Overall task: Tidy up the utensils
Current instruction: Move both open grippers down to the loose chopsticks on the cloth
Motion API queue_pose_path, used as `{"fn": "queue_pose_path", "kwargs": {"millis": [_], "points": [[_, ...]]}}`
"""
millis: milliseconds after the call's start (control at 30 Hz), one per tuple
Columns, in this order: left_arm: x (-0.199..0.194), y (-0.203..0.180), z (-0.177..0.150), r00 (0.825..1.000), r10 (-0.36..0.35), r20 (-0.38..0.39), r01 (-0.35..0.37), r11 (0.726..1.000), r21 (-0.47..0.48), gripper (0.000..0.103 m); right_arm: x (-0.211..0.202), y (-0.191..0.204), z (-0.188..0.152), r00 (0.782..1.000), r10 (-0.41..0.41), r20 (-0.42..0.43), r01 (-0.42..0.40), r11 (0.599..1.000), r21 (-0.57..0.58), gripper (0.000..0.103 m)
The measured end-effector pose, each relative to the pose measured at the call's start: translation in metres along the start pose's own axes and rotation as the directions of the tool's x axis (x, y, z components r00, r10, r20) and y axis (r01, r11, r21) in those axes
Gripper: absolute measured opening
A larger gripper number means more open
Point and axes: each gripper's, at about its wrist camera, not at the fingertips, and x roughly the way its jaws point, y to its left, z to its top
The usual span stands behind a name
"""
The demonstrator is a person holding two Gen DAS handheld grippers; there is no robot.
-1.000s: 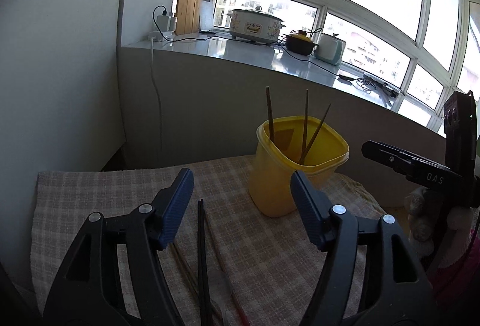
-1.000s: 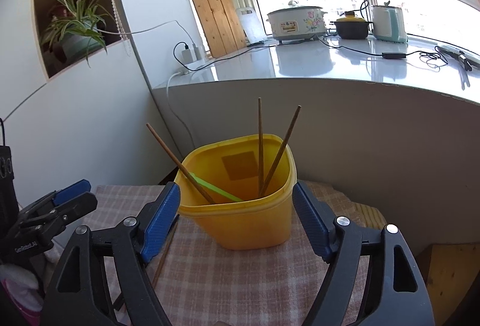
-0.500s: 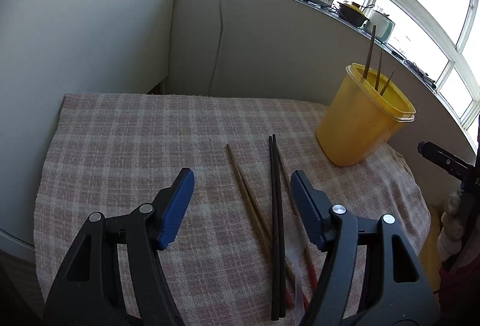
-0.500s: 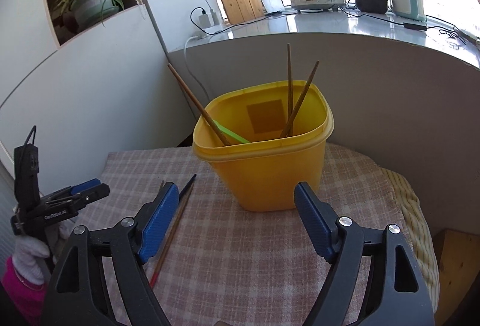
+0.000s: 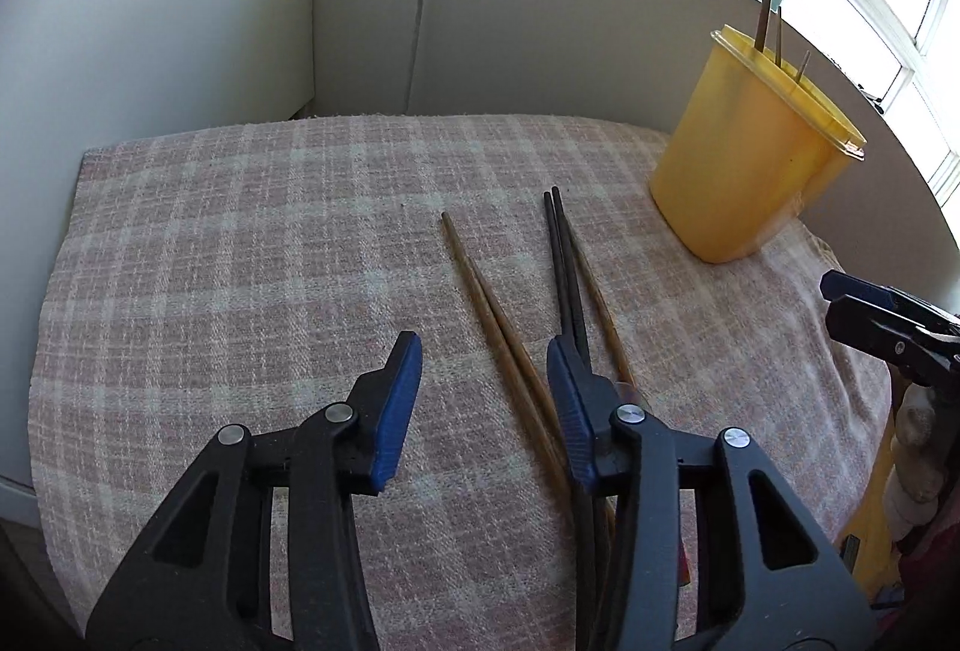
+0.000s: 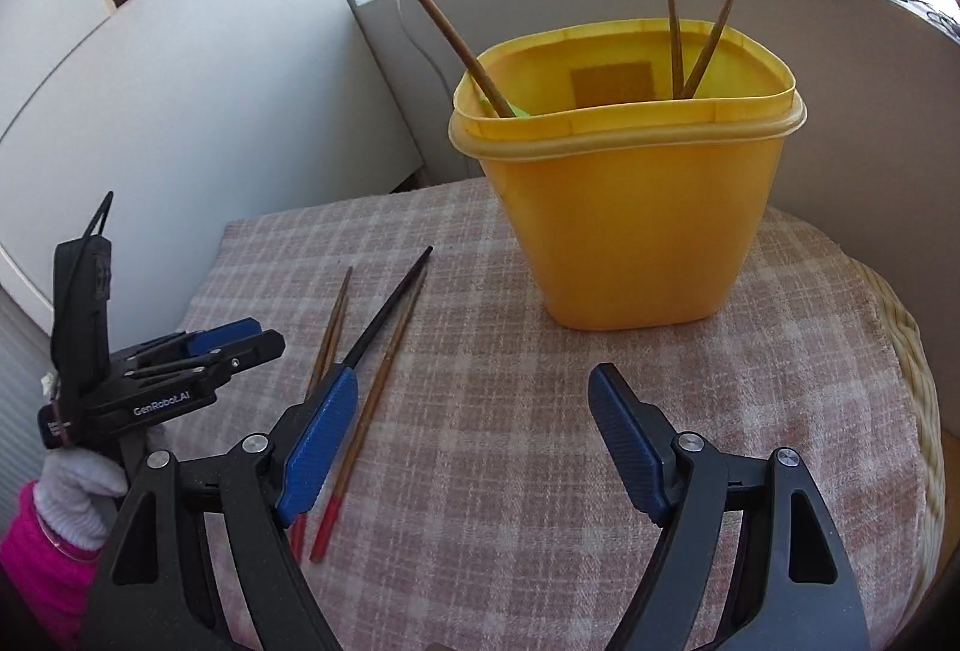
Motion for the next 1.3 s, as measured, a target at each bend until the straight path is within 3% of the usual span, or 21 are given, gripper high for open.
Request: {"fn": "queue_pose_path", "kwargs": {"millis": [33, 267, 400, 633, 800, 1200, 1300], "points": [[0.002, -0.001, 0.000, 1.000, -0.005, -0.005, 0.005, 1.000, 0.003, 0.037, 0.002, 0.002, -0.001, 1.000, 0.001, -0.007, -0.001, 1.000, -0.002, 0.079], [0.011, -0.014, -0.001, 0.999, -0.032, -0.023, 0.033, 0.999, 0.040, 0.034, 0.021, 0.012, -0.003, 0.998, 0.011, -0.055, -0.011, 1.000, -0.003, 0.079], [0.016, -0.021, 0.000, 0.999, -0.032, -0.035, 0.034, 0.997, 0.073, 0.031, 0.031, 0.011, -0.005, 0.996, 0.016, -0.088, -0.015, 1.000, 0.014, 0.067], [0.030, -0.034, 0.001, 0.998, -0.023, -0.059, 0.030, 0.991, 0.128, 0.029, 0.042, 0.007, -0.008, 0.992, 0.025, -0.122, -0.020, 0.999, 0.044, 0.058], [0.037, -0.040, 0.001, 0.998, -0.014, -0.065, 0.025, 0.985, 0.169, 0.024, 0.045, 0.006, -0.008, 0.990, 0.028, -0.138, -0.021, 0.999, 0.050, 0.046], [0.045, -0.041, 0.010, 0.997, 0.003, -0.071, 0.012, 0.978, 0.208, 0.021, 0.076, 0.027, 0.000, 0.983, 0.044, -0.179, -0.038, 0.999, 0.035, 0.032], [0.055, -0.040, 0.017, 0.996, 0.005, -0.089, 0.014, 0.977, 0.212, 0.013, 0.085, 0.034, 0.002, 0.980, 0.041, -0.193, -0.036, 0.999, 0.028, 0.025]]}}
